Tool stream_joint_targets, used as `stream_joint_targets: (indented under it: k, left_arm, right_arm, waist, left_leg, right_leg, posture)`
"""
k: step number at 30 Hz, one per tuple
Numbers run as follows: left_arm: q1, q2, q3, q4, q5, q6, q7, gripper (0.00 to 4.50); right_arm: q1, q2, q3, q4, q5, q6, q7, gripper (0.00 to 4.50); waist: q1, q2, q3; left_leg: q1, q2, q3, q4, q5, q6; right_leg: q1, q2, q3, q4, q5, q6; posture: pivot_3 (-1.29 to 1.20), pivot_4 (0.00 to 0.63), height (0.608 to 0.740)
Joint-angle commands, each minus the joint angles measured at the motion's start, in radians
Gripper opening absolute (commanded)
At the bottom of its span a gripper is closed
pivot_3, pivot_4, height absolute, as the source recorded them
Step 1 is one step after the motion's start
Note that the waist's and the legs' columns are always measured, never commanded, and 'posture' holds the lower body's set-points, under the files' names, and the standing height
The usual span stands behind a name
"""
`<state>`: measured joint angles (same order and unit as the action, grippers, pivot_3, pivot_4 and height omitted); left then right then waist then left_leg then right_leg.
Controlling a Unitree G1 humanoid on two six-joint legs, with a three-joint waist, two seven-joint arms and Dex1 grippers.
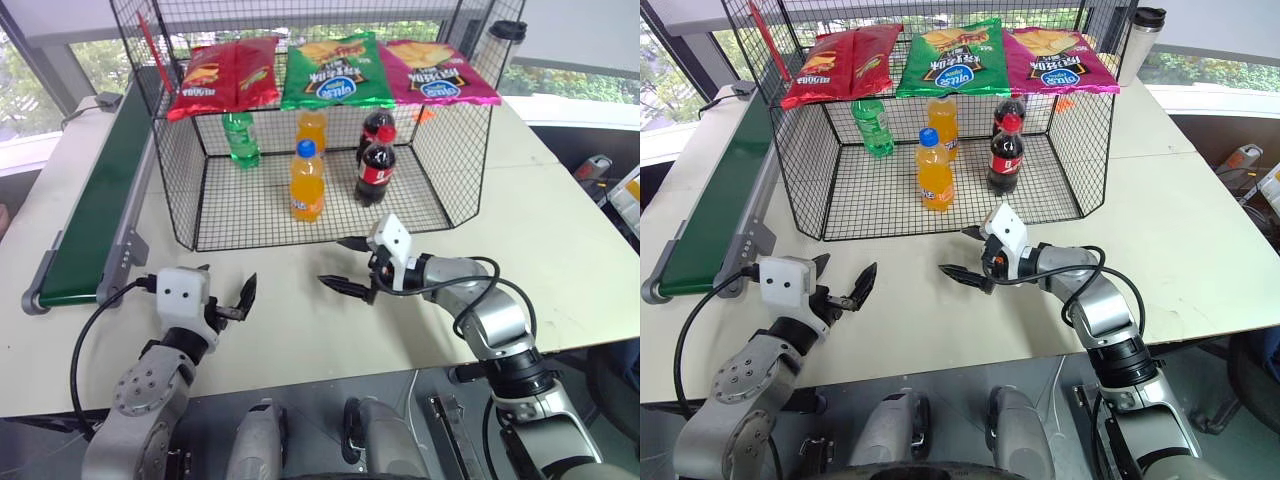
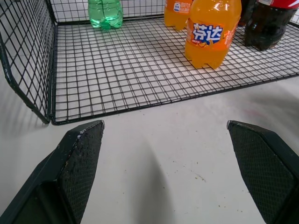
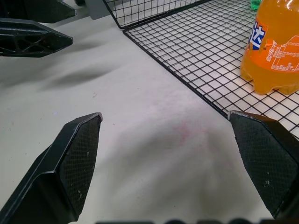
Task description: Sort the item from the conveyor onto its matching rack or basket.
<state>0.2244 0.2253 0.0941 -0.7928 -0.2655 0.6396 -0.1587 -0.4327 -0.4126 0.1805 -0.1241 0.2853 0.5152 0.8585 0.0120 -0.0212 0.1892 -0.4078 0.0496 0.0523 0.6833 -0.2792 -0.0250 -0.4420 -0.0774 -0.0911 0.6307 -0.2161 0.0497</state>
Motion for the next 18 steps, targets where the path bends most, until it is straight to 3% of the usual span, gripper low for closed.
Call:
stream_joint_targets:
  k: [1,18]
  left_arm:
    - [0.005,0.000,0.005,-0.021,0.005,-0.034,0.002,4.37]
    - [-0.002,0.010,0.010,-0.015,0.002,-0.016,0.006,4.37]
  right_arm:
    - [-0.009,0.001,-0.010,-0.046,0.017,-0.010,-0.002,4.50]
    - [0.011,-0.004,0.004,-0.014,0.002,-0.066,0.009,4.50]
  waist:
    - [0.000,0.000,0.000]
    - [0.000,0.000,0.000]
  left_leg:
    - [0.000,0.000,0.000,0.000,0.000,0.000]
    - [0.000,0.000,0.000,0.000,0.000,0.000]
  right_leg:
    - [0.000,0.000,0.000,0.000,0.000,0.000]
    - [0.000,0.000,0.000,0.000,0.000,0.000]
  posture:
    - [0.00,0.150,0.740]
    - [0.00,0.150,0.740]
